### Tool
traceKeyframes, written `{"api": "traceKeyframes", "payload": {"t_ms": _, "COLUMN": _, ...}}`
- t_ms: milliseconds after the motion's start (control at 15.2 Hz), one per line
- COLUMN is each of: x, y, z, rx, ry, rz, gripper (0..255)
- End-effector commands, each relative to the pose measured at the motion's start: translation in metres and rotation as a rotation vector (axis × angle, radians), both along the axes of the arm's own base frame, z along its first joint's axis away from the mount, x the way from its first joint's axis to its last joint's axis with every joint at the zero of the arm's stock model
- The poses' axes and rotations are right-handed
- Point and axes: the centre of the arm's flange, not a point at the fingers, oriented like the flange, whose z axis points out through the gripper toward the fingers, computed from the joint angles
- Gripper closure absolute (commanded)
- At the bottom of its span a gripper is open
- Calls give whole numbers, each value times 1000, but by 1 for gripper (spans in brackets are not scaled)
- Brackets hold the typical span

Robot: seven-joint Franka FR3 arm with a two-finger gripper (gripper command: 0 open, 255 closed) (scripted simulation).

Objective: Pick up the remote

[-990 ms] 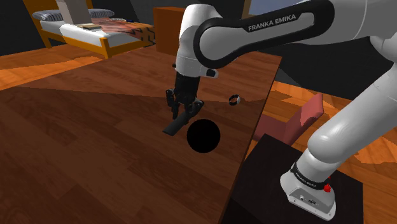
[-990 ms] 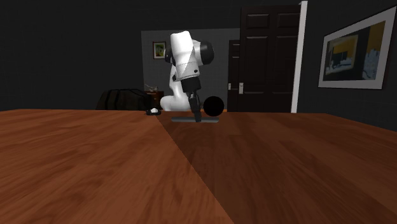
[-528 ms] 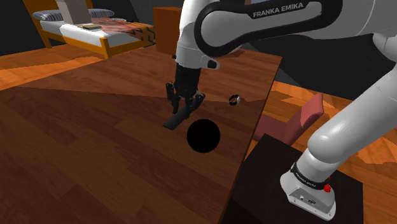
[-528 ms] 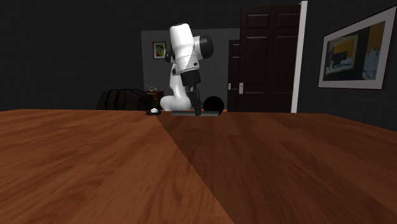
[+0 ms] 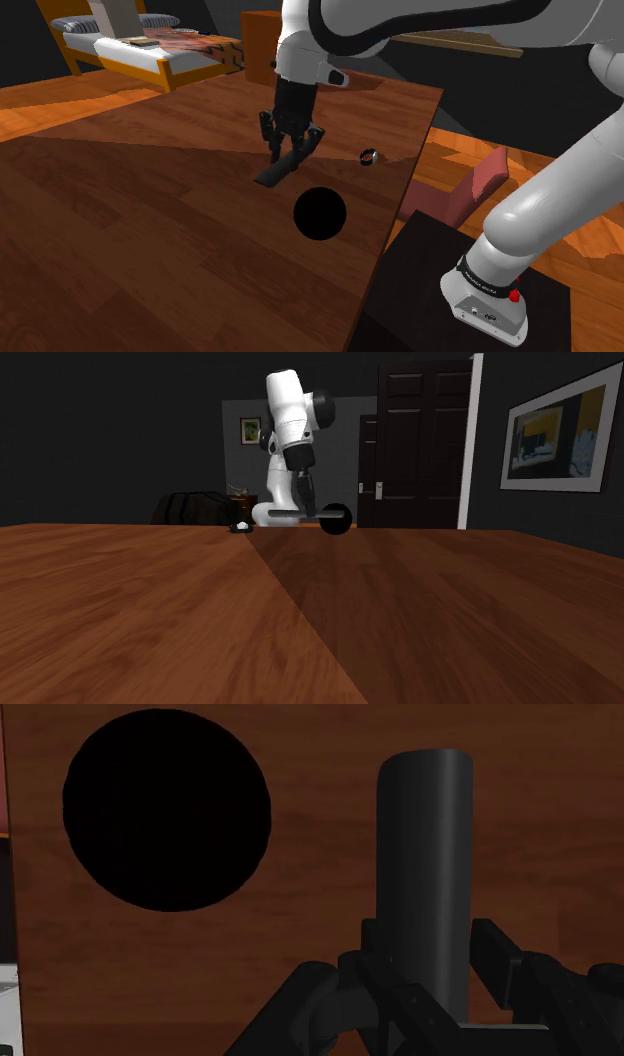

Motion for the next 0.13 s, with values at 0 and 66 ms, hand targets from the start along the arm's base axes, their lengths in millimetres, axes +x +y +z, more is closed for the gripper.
{"api": "traceKeyframes", "payload": {"t_ms": 0, "x": 0, "y": 0, "z": 6, "rx": 0, "ry": 0, "rz": 0, "gripper": 255}}
{"api": "traceKeyframes", "payload": {"t_ms": 66, "x": 0, "y": 0, "z": 6, "rx": 0, "ry": 0, "rz": 0, "gripper": 255}}
